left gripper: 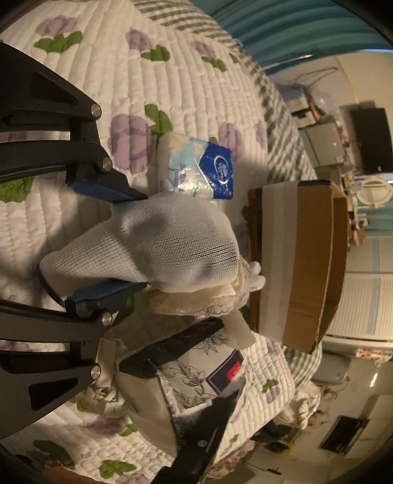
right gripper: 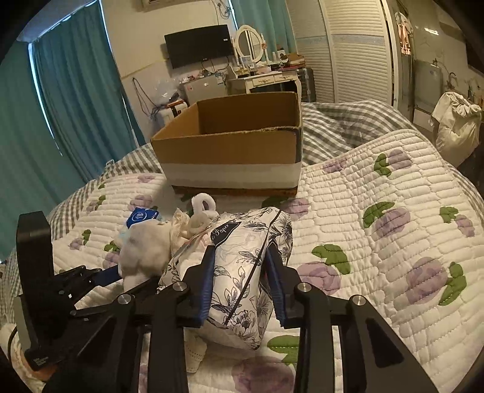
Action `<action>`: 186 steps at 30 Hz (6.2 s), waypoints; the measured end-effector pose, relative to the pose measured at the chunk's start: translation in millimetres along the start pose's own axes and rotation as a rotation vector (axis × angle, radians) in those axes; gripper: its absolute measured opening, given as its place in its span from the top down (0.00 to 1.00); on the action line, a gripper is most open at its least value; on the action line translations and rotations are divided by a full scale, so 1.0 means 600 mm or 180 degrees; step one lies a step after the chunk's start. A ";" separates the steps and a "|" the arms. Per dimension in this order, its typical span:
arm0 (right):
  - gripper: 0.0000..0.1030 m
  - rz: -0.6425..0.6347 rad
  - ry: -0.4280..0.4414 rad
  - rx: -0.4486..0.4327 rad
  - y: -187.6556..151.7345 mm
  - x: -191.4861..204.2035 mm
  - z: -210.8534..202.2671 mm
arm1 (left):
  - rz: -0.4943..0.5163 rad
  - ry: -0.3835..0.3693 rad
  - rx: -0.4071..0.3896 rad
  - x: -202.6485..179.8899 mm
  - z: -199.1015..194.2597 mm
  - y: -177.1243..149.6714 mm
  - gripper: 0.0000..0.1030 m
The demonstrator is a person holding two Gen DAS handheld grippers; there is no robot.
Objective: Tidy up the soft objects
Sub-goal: 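Grasp the white sock with the left tool while the right tool grasps the floral tissue box, then carry the sock and tissue box into the cardboard box and release both, then grasp the white towel bundle with the right tool, then grasp the cream lace cloth with the left tool, then lower the lace cloth and towel bundle into the box and release both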
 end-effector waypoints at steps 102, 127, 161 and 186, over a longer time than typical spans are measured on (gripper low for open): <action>0.10 -0.0658 0.0356 0.0689 -0.087 0.110 0.070 | -0.0372 0.0571 -0.0304 0.081 -0.080 -0.007 0.15; 0.44 -0.0452 0.0099 0.0395 0.038 -0.017 0.046 | -0.0079 0.0198 0.0109 -0.046 -0.027 0.033 0.18; 0.44 -0.0488 0.0179 0.0023 0.111 -0.034 -0.020 | -0.0127 0.0021 -0.0272 -0.055 -0.074 0.137 0.76; 0.44 -0.0415 0.0325 -0.0521 0.400 0.027 0.098 | 0.0246 0.0217 -0.0798 -0.016 0.025 0.375 0.73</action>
Point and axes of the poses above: each gripper's, at about its wrist camera, not at the fingertips, and z roughly the way its jaws point, x to its left, y to its top, the point moved 5 cm from there along z, roughly the way its jaws point, and after that the axes turned 9 degrees about -x, right-handed, at the moved point
